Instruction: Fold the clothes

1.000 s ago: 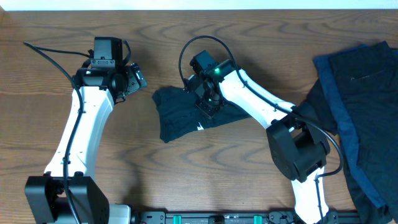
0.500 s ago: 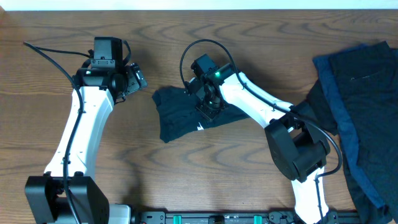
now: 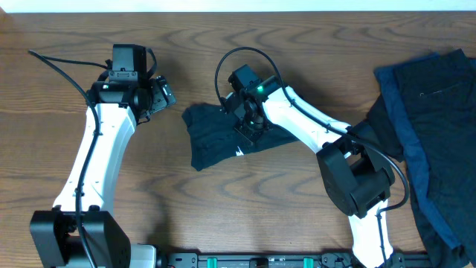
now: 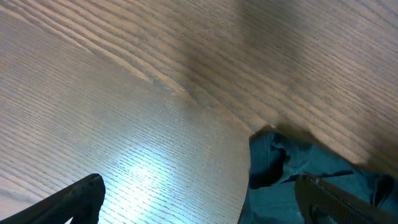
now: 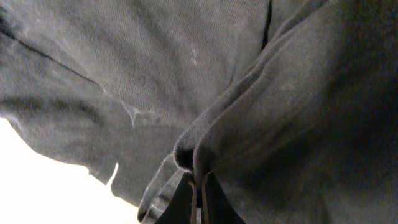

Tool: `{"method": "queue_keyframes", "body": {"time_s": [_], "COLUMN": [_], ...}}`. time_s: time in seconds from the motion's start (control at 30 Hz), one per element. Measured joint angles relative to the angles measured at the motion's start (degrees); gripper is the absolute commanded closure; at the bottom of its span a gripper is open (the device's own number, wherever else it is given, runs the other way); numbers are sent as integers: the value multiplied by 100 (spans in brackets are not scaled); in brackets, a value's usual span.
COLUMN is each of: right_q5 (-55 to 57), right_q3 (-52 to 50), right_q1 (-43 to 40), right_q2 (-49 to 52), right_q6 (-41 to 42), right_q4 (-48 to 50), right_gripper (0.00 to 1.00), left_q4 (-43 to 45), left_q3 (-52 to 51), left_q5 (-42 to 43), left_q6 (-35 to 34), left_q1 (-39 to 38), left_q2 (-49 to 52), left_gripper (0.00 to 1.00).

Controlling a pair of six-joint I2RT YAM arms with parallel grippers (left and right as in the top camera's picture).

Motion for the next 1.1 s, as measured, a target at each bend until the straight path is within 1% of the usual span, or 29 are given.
{"method": "queue_keyframes", "body": {"time_s": [0.3, 0.57, 0.6, 0.63, 0.67, 0.7, 0.73, 0.8, 0.97, 1.0, 1.03, 1.1], "right_q5": [0, 2, 2, 2, 2, 0, -2, -7, 31, 31, 39, 50], "right_q3": [378, 396, 396, 396, 396, 396, 396, 396, 457, 544, 643, 841], "right_q1": [72, 227, 238, 256, 269, 273, 275, 278, 247, 208, 149, 4], "right_q2": [-2, -2, -2, -2, -2, -2, -2, -2, -2, -2, -2, -2], "right_q6": [-2, -2, -2, 7, 22, 35, 26, 61, 227, 291, 330, 380], "right_q4": [-649, -1019, -1012, -999, -979, -955, -918, -807, -699, -807, -894, -1104], "right_gripper": [99, 99, 96, 79, 67, 58, 55, 52, 54, 58, 67, 81], "left_q4": [-4, -4, -4, -4, -4, -4, -4, -4, -7, -7, -7, -15], "left_q3": [0, 0, 0, 0, 0, 0, 0, 0, 0, 0, 0, 0], "left_q5": [0, 0, 0, 0, 0, 0, 0, -2, 0, 0, 0, 0], "left_q6": [0, 0, 0, 0, 0, 0, 0, 0, 0, 0, 0, 0], "left_q1": [0, 0, 0, 0, 0, 0, 0, 0, 0, 0, 0, 0], "left_q2": [0, 0, 0, 0, 0, 0, 0, 0, 0, 0, 0, 0], "left_gripper": [1, 1, 1, 1, 1, 1, 1, 1, 1, 1, 1, 1]}}
